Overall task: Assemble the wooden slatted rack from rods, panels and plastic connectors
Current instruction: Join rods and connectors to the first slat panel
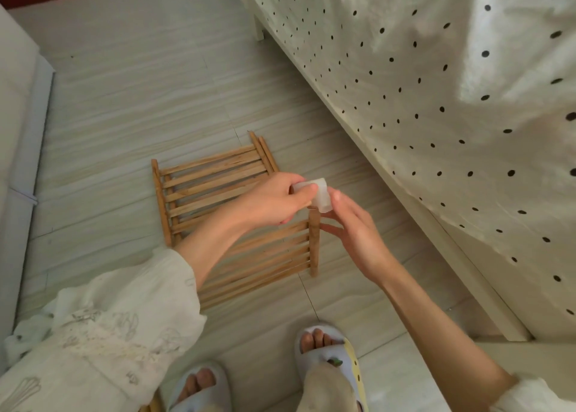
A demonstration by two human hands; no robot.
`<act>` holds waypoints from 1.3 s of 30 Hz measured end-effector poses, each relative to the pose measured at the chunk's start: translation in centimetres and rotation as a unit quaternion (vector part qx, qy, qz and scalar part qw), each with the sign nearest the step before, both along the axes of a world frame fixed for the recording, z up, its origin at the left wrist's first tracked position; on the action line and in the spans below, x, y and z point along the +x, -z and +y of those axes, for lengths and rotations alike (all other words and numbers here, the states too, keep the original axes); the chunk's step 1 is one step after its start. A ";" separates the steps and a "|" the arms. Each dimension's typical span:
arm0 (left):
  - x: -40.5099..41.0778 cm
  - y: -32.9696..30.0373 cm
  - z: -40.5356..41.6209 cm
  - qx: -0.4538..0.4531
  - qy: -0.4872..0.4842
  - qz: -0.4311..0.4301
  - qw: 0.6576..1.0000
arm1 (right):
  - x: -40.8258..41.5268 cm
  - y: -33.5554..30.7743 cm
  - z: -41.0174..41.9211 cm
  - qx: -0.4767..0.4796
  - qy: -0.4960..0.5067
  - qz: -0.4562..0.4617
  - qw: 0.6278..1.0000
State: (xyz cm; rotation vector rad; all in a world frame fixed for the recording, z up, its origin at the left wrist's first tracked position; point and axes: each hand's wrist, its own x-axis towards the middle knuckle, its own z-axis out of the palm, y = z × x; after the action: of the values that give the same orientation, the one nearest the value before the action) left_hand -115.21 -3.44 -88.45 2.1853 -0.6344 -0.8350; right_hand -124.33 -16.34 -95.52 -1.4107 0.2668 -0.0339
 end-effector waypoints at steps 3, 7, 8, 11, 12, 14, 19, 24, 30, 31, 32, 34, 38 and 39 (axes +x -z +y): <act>-0.1 -0.1 0.5 -0.026 0.026 0.037 0.999 | 0.5 -0.9 0.2 -0.023 -0.002 0.002 1.000; -0.4 -0.1 0.5 -0.023 0.031 0.060 0.997 | 0.8 -1.1 -0.5 -0.022 0.061 0.021 0.998; -0.4 0.0 0.5 -0.013 0.024 0.043 0.999 | 0.7 -1.2 -0.7 -0.020 0.077 0.026 0.997; -0.3 -0.1 0.7 0.004 0.009 -0.010 1.000 | 0.3 -1.1 -1.1 -0.009 0.079 0.038 0.996; -0.4 -0.1 0.7 -0.001 0.010 -0.011 1.000 | 0.1 -1.1 -1.0 -0.010 0.070 0.041 0.997; -0.5 -0.2 0.8 -0.008 0.012 -0.007 1.000 | 0.0 -1.1 -0.9 -0.010 0.059 0.042 0.997; -0.6 -0.3 0.8 -0.010 0.020 -0.013 1.000 | -0.1 -1.7 -0.9 -0.060 0.017 0.015 0.998; -0.6 0.2 0.8 -0.014 0.025 -0.015 0.999 | -0.5 -1.5 -0.6 -0.131 -0.022 -0.018 0.991; -0.5 0.2 1.1 -0.010 0.017 -0.028 0.999 | -0.5 0.5 0.3 -0.112 0.058 0.016 0.992; -0.5 0.3 1.1 -0.012 0.017 -0.029 0.999 | -0.6 1.0 0.6 -0.145 0.051 0.015 0.988; -0.5 0.3 1.1 -0.013 0.018 -0.028 0.999 | -0.7 1.5 0.8 -0.181 0.027 0.009 0.983; -0.5 0.4 1.2 -0.012 0.018 -0.015 1.000 | -0.8 2.5 1.1 -0.246 -0.038 -0.009 0.968; -0.4 0.3 1.2 0.004 -0.009 -0.003 1.000 | -0.3 3.4 1.3 -0.305 -0.029 -0.027 0.952; -0.6 0.2 0.8 0.017 -0.017 -0.009 1.000 | -0.2 3.4 1.4 -0.305 -0.023 -0.028 0.952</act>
State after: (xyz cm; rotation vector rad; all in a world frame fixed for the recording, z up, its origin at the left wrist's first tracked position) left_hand -115.77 -2.60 -88.68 2.2317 -0.5935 -0.8136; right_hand -124.56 -14.95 -98.89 -2.0283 0.1822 -0.1262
